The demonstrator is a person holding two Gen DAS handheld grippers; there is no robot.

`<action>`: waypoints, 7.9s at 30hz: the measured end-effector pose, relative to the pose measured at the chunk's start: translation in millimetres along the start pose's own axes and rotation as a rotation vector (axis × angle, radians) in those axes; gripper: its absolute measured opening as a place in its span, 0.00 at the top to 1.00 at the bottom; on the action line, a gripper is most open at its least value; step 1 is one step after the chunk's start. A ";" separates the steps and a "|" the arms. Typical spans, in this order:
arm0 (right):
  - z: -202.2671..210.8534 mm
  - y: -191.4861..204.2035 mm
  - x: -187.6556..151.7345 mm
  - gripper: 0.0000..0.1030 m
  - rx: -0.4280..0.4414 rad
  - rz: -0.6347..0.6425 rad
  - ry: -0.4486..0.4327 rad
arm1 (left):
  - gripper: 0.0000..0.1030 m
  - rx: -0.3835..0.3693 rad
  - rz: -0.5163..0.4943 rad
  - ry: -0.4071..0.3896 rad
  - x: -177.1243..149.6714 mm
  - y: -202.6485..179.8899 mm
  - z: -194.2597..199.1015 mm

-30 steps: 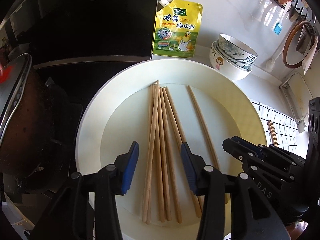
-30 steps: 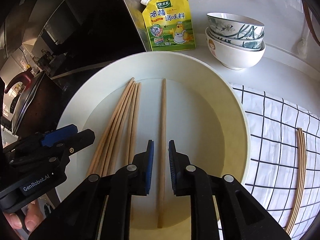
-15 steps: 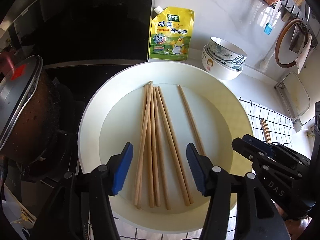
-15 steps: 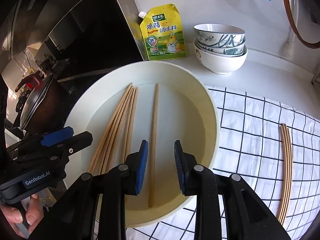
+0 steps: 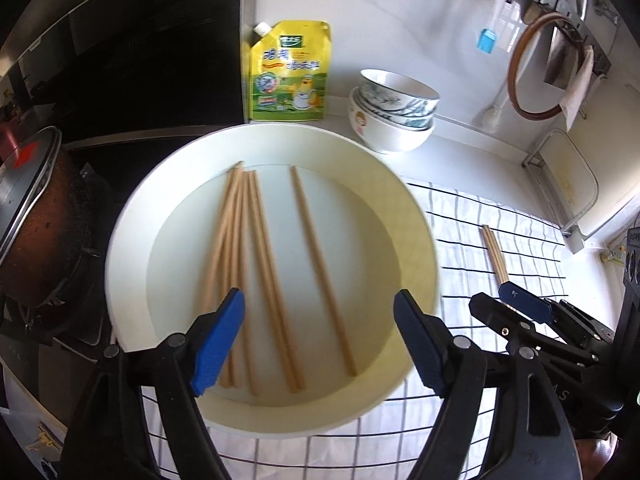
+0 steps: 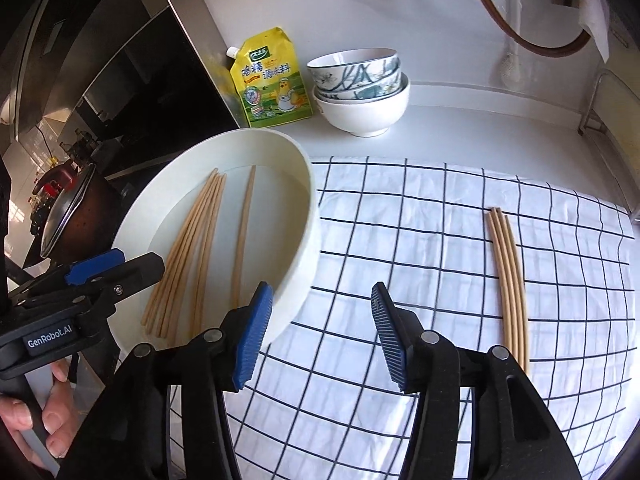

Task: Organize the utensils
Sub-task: 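Withdraw the right tool from the basin toward the chopstick row, then lower the open right tool over the remaining chopsticks, then close the right tool on one chopstick while the left tool grasps another chopstick, then lift both held chopsticks and carry them over the white basin with both tools, then open both tools to drop the chopsticks into the basin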

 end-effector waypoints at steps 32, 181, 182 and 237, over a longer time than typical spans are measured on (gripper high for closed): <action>49.5 -173.9 -69.1 0.47 -0.186 -0.083 0.016 | 0.20 -0.072 -0.174 0.060 -42.3 -182.5 -23.0; 8.2 56.7 33.4 0.94 0.064 0.139 -0.136 | 0.93 -0.056 -0.040 -0.098 23.9 18.5 28.0; 1.5 62.5 35.1 0.94 0.069 0.147 -0.127 | 0.93 -0.049 -0.035 -0.091 24.0 25.1 23.8; -42.1 65.2 22.6 0.65 0.009 0.122 -0.028 | 0.47 0.022 0.008 0.053 2.0 55.9 -35.6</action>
Point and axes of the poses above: each gripper's, at about its wrist camera, not at the fingertips, and z roughly against the way its jaws point, y to its left, x to its top, the point moved 3 cm from there along -z, roughly the way its jaws point, and after that the axes turned 13 degrees about x, right-handed, at the moved point
